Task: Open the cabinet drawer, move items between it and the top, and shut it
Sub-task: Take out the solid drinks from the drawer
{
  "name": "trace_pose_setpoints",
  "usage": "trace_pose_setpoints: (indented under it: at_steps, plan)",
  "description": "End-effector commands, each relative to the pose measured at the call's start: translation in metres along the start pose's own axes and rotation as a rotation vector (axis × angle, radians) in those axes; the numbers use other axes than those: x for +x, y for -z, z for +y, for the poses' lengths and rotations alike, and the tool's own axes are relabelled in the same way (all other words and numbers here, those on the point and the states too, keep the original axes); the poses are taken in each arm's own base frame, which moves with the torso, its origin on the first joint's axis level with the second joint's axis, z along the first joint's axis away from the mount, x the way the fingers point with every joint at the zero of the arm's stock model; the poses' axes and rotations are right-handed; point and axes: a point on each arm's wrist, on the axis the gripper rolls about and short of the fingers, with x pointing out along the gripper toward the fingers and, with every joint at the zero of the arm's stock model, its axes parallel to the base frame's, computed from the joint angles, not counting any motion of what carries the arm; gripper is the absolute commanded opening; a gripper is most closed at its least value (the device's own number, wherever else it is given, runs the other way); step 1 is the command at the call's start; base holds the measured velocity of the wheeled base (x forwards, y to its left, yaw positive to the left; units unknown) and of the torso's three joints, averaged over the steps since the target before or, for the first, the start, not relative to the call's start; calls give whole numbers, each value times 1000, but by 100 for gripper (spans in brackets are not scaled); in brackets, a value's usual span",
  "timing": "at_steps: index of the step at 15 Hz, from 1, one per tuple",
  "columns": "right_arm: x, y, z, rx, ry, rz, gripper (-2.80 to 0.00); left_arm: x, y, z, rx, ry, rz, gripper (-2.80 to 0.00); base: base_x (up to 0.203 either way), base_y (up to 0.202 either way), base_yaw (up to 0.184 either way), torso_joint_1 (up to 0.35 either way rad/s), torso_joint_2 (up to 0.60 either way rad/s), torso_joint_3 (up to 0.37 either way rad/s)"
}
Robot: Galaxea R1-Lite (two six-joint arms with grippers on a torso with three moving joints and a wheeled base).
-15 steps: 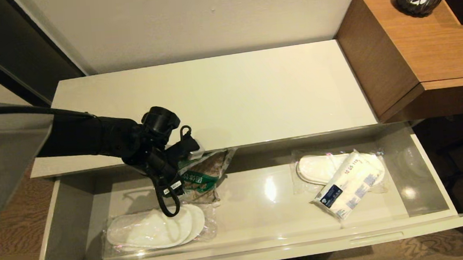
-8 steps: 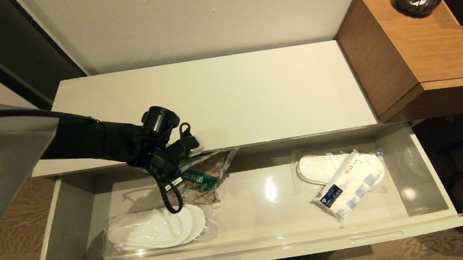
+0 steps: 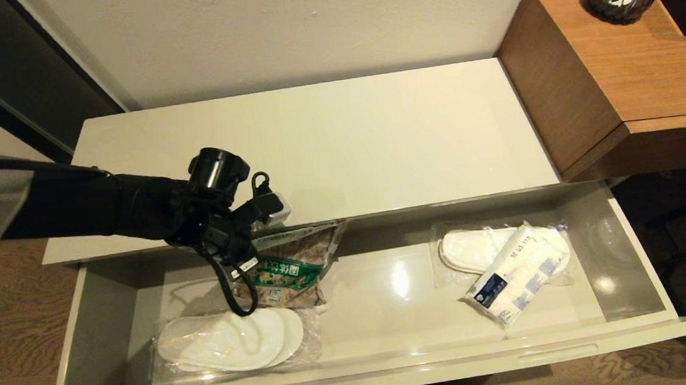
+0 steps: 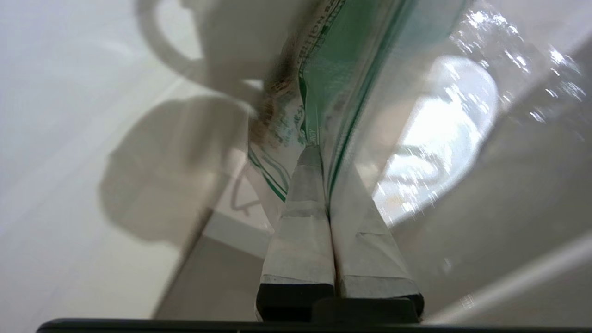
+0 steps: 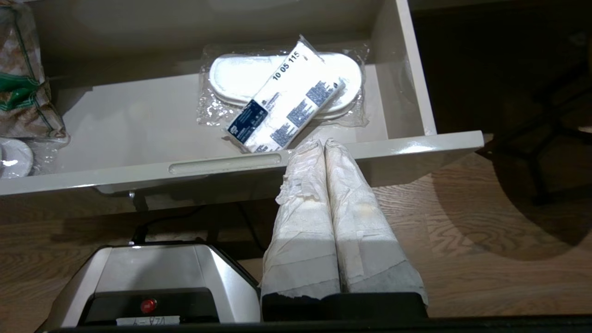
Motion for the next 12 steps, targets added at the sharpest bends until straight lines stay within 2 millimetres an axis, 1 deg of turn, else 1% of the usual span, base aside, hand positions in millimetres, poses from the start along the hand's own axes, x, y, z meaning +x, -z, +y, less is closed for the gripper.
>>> trace_pose_setpoints:
  at_steps: [1,5,6,9,12]
  plan:
    - [0,0,0,0,-2,0,-280,-24,5,-4,10,4,-10,-280,0,0,0,0,0,0]
    - [0,0,0,0,0,1,-280,-65,13,-18,37,78,-30,-280,0,0,0,0,0,0]
    - [0,0,0,0,0,2,-280,-73,13,-19,40,84,-40,-280,0,0,0,0,0,0]
    - [0,0,0,0,0,1,-280,-95,14,-15,21,75,-57,-280,0,0,0,0,0,0]
    - [0,0,0,0,0,2,-280,-119,10,-4,-23,55,-80,-280,0,0,0,0,0,0]
